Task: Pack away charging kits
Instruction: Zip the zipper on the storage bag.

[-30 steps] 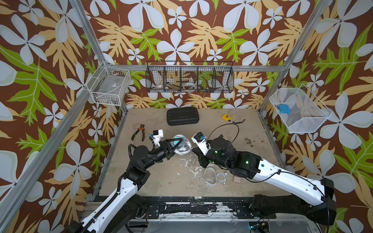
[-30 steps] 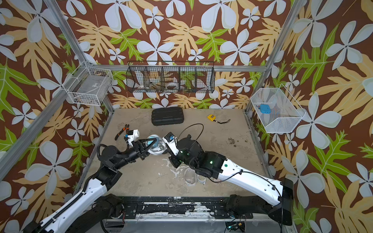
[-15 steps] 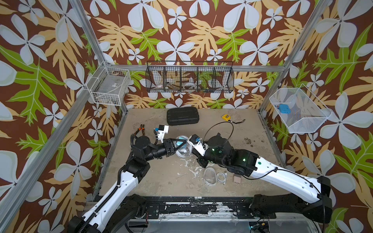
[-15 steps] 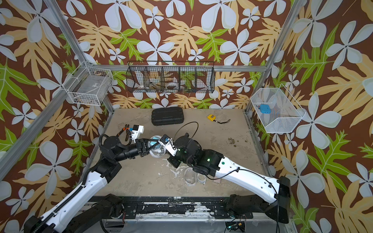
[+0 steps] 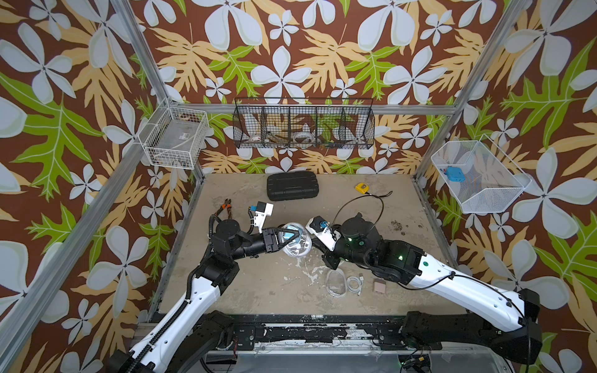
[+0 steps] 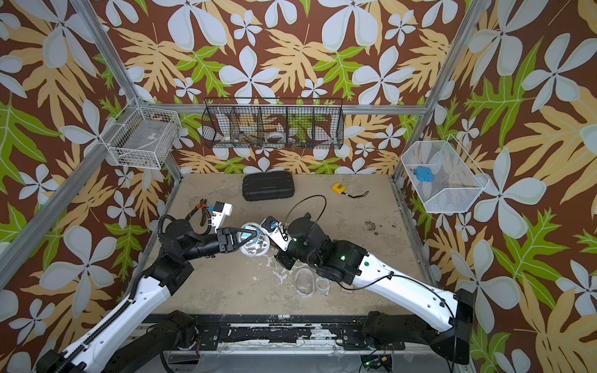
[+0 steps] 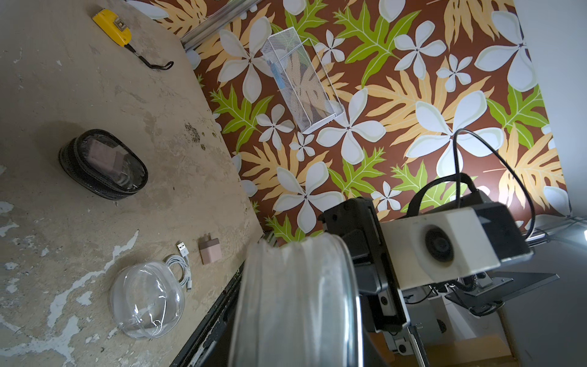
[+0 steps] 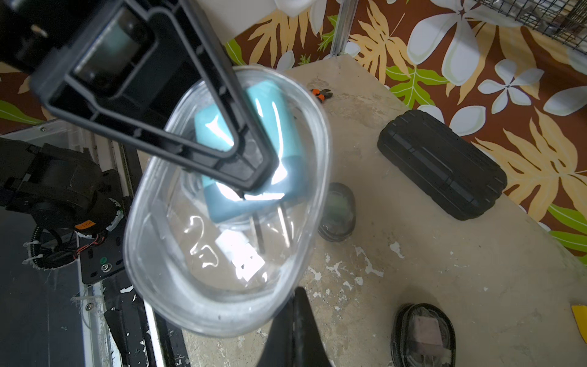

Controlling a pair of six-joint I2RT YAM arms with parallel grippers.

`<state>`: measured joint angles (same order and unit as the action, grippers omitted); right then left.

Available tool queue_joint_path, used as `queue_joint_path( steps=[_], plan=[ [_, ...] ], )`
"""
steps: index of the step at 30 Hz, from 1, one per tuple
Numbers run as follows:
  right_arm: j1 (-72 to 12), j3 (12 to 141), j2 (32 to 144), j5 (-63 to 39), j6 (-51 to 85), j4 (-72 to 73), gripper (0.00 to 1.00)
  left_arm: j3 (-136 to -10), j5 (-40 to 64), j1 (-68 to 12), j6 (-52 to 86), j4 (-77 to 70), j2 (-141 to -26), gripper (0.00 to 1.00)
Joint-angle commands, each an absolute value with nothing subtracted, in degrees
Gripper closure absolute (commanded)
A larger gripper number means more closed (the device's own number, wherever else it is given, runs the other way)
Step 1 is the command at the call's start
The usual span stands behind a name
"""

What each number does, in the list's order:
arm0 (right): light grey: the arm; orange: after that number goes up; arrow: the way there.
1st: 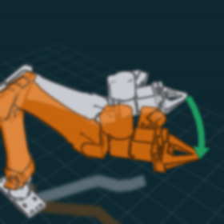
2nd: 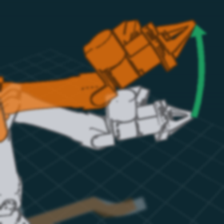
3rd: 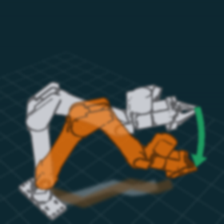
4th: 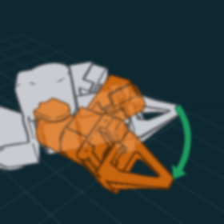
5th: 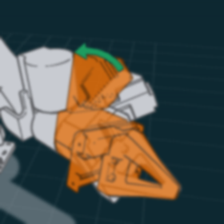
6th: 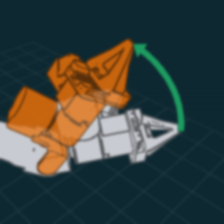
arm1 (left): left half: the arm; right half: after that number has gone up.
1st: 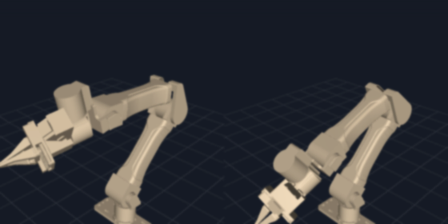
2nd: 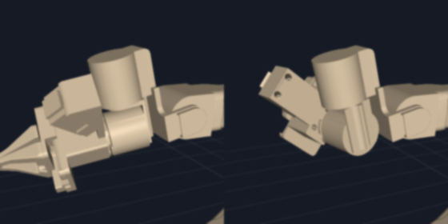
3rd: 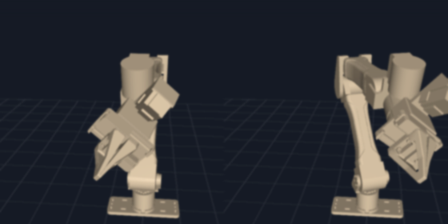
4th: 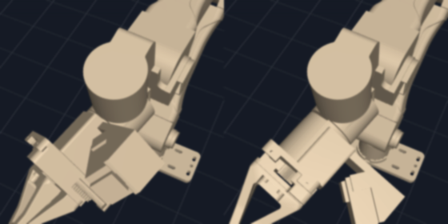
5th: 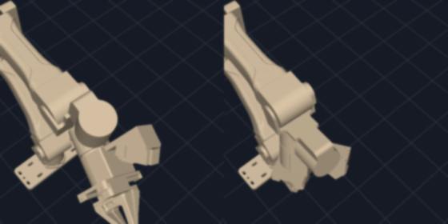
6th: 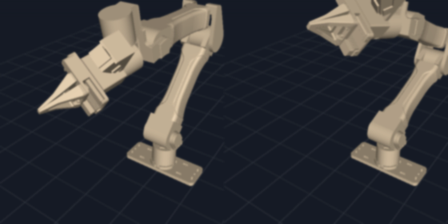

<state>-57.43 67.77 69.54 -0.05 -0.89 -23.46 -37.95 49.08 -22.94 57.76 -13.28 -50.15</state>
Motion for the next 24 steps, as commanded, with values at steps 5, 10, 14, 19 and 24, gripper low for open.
queue_joint_path(
  steps=[5, 10, 14, 19, 24],
  plan=[
    [-56.7, 67.4, 66.8, 2.3, -3.0, -10.5, 1.00, -35.3, 59.8, -23.3, 54.3, -5.5, -49.9, 1.00],
    [-56.9, 69.4, 68.8, 12.2, -5.5, -13.8, 1.00, -35.3, 58.4, -23.3, 51.7, -1.8, -50.3, 1.00],
    [-58.5, 69.5, 70.1, 14.4, -9.2, -14.2, 1.00, -35.3, 58.3, -23.3, 51.6, -2.1, -51.0, 1.00],
    [-60.9, 72.1, 72.8, 21.2, -12.9, -17.3, 1.00, -36.6, 58.5, -23.2, 50.6, -1.4, -51.6, 1.00],
    [-60.9, 72.5, 71.8, 14.3, -15.0, -17.5, 1.00, -36.2, 58.4, -23.2, 48.7, 0.4, -52.7, 1.00]
  ],
)
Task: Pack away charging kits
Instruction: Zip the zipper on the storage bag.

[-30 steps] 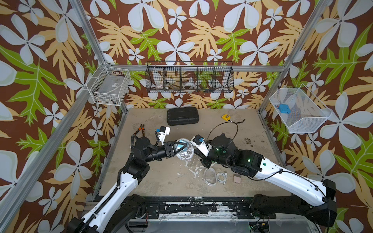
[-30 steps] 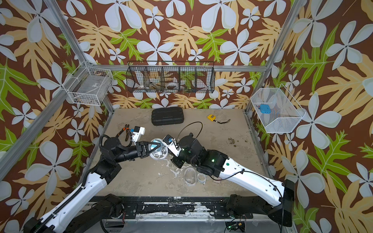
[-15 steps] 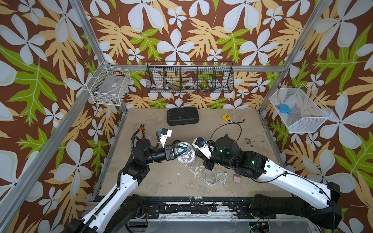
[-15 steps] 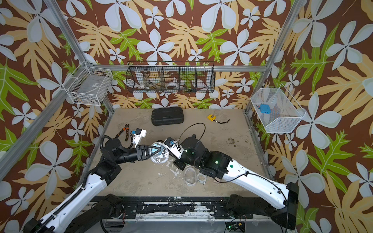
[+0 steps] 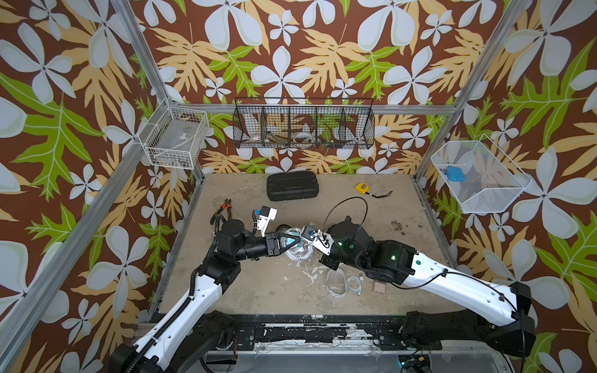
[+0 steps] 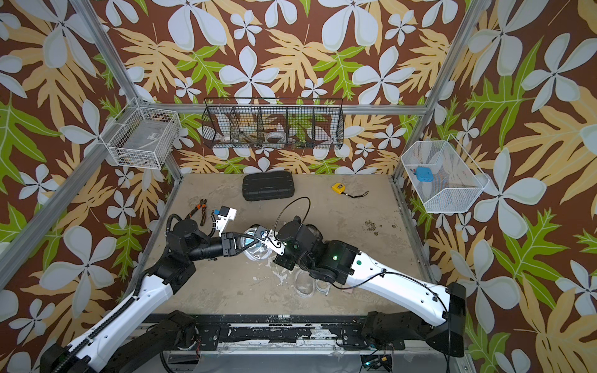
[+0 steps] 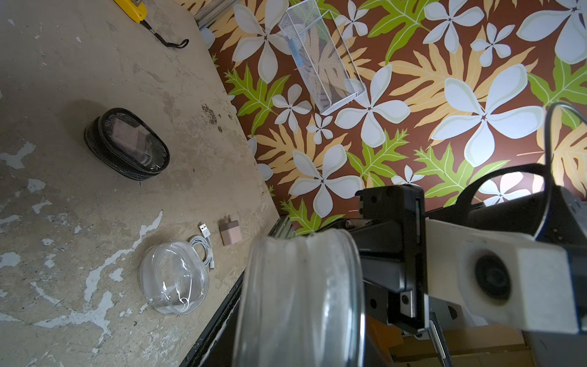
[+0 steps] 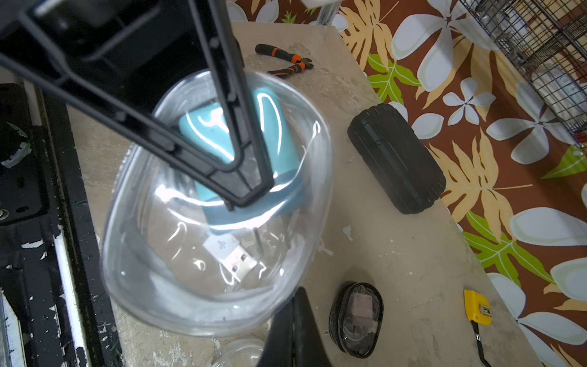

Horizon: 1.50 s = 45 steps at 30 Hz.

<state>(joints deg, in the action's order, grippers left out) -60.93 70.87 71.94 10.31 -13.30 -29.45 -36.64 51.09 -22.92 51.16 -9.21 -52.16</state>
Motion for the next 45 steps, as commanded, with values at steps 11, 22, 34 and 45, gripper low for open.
queue_joint_path(
  steps=[11, 22, 34, 45],
  plan=[
    [-58.5, 85.1, 78.5, -6.0, -9.3, -31.0, 1.00, -37.7, 58.9, -23.3, 49.2, -2.4, -55.0, 1.00],
    [-57.0, 79.1, 76.0, 9.6, -11.6, -21.6, 1.00, -36.4, 59.5, -24.5, 47.9, -2.2, -56.7, 1.00],
    [-51.5, 78.2, 75.3, 2.7, -5.2, -27.0, 0.48, -27.4, 44.8, -20.5, 65.6, -19.1, -52.2, 1.00],
    [-39.7, 72.0, 73.4, -4.1, 5.7, -28.5, 0.38, -10.9, -3.7, -27.0, 76.6, -19.8, -42.9, 1.00]
  ],
)
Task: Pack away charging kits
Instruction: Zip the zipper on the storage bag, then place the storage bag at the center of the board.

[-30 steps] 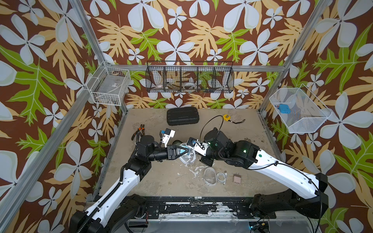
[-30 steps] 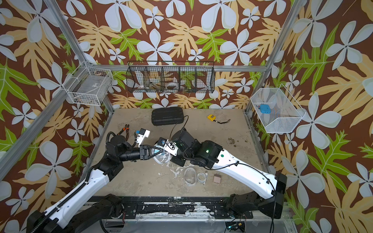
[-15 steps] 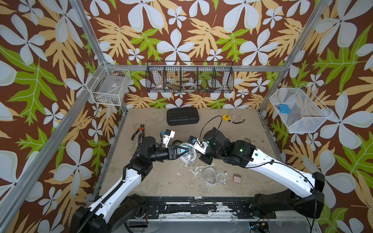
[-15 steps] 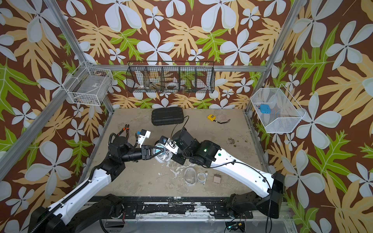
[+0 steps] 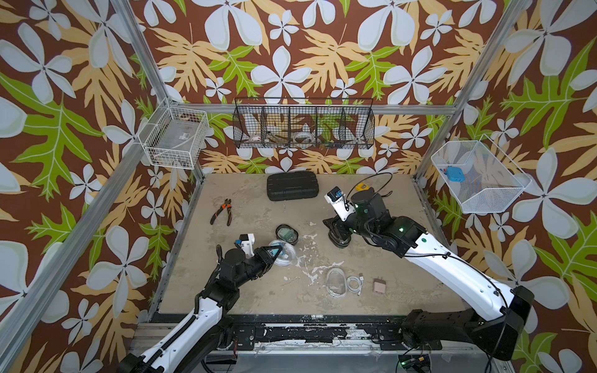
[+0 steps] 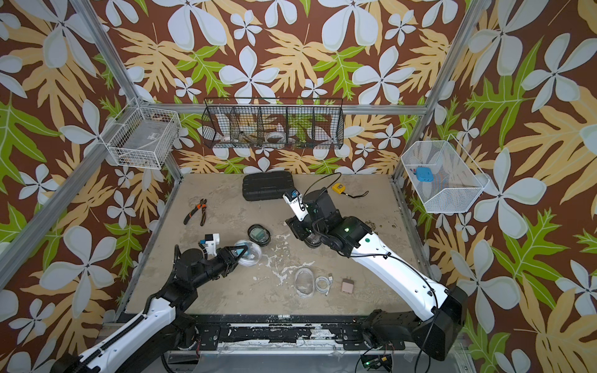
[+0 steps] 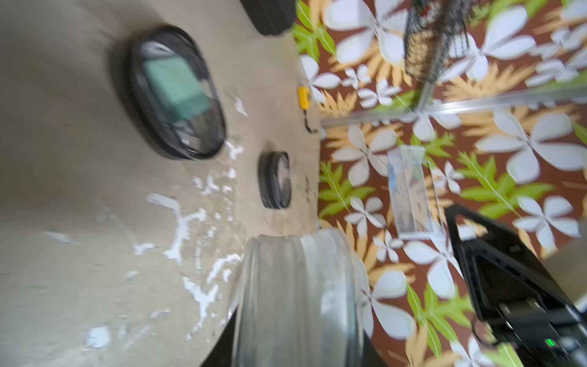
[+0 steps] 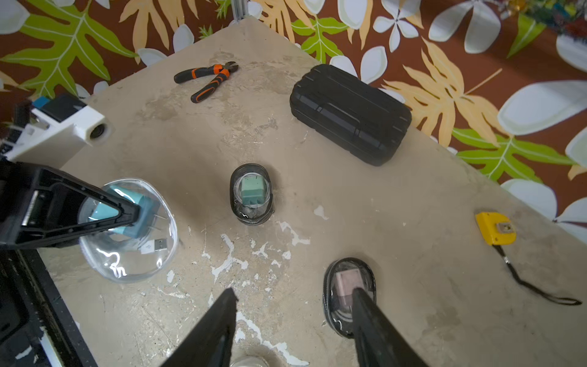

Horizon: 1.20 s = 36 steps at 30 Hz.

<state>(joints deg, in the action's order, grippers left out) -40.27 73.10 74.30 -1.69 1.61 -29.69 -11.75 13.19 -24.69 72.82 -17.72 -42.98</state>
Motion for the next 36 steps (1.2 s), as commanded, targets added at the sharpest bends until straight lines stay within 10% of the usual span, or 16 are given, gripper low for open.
queue_joint_path(
  steps=[1, 15, 22, 36],
  plan=[
    [-39.7, 71.0, 72.8, -4.4, 6.3, -27.9, 0.36, -11.0, -8.1, -28.7, 76.6, -19.9, -43.8, 1.00],
    [-39.7, 69.3, 72.3, -5.9, 8.0, -28.0, 0.34, -4.9, -13.4, -31.8, 83.3, -39.1, -65.1, 1.00],
    [-39.7, 69.0, 71.4, -4.9, 8.8, -27.5, 0.33, -5.7, -12.8, -32.0, 82.2, -17.4, -53.9, 0.01],
    [-39.6, 66.8, 71.2, -4.2, 9.1, -26.1, 0.33, -8.3, -0.1, -32.0, 77.3, 17.5, -37.6, 0.07]
  ],
)
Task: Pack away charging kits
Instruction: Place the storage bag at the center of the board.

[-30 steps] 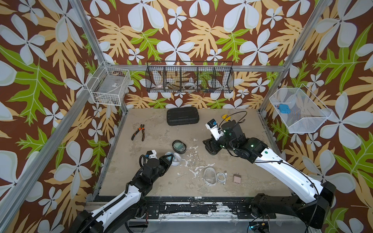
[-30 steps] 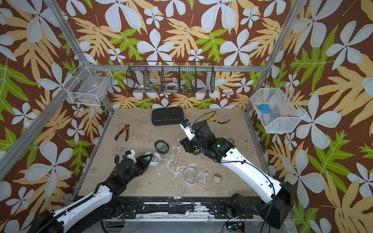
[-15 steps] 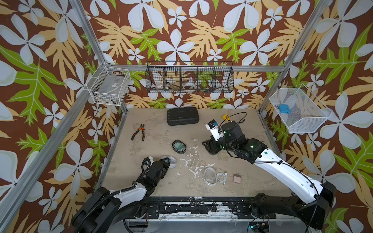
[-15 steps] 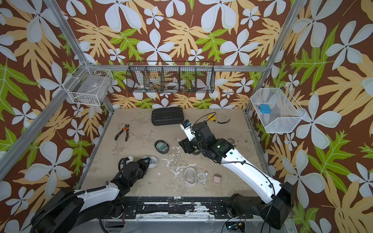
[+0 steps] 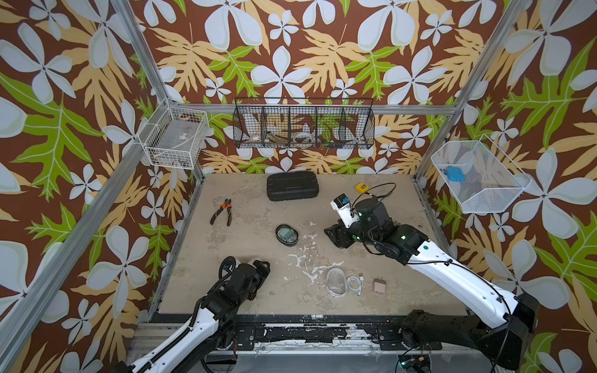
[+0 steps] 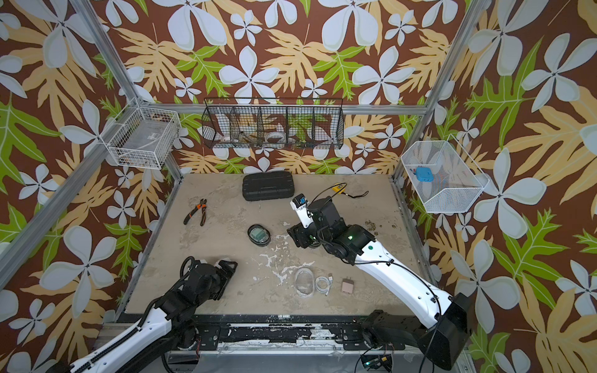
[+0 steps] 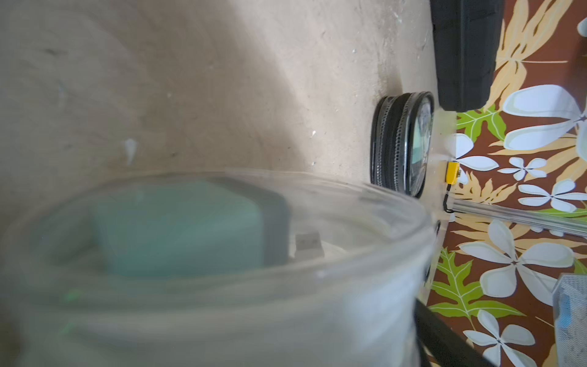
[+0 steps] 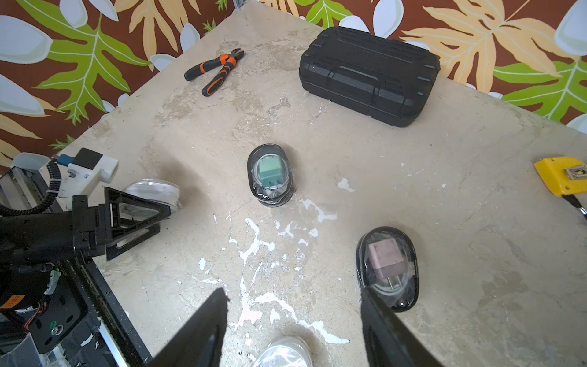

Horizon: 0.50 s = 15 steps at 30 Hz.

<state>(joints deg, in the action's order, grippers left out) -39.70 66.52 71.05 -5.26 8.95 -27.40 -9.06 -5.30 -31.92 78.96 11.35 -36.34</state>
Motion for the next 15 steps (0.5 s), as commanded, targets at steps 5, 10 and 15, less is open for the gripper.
queue_joint_path(
  steps=[5, 10, 15],
  plan=[
    [-39.5, 66.1, 71.3, -4.3, 8.9, -25.3, 0.32, -10.5, 4.7, -32.0, 73.2, 10.1, -45.1, 0.21],
    [-39.3, 66.0, 72.1, -5.3, 8.4, -24.9, 0.32, -21.0, 8.0, -32.0, 64.6, 13.4, -52.6, 0.22],
    [-37.7, 66.7, 73.5, -8.6, 8.2, -25.4, 0.33, -29.3, 10.4, -32.0, 58.3, 21.9, -56.0, 0.21]
  ],
)
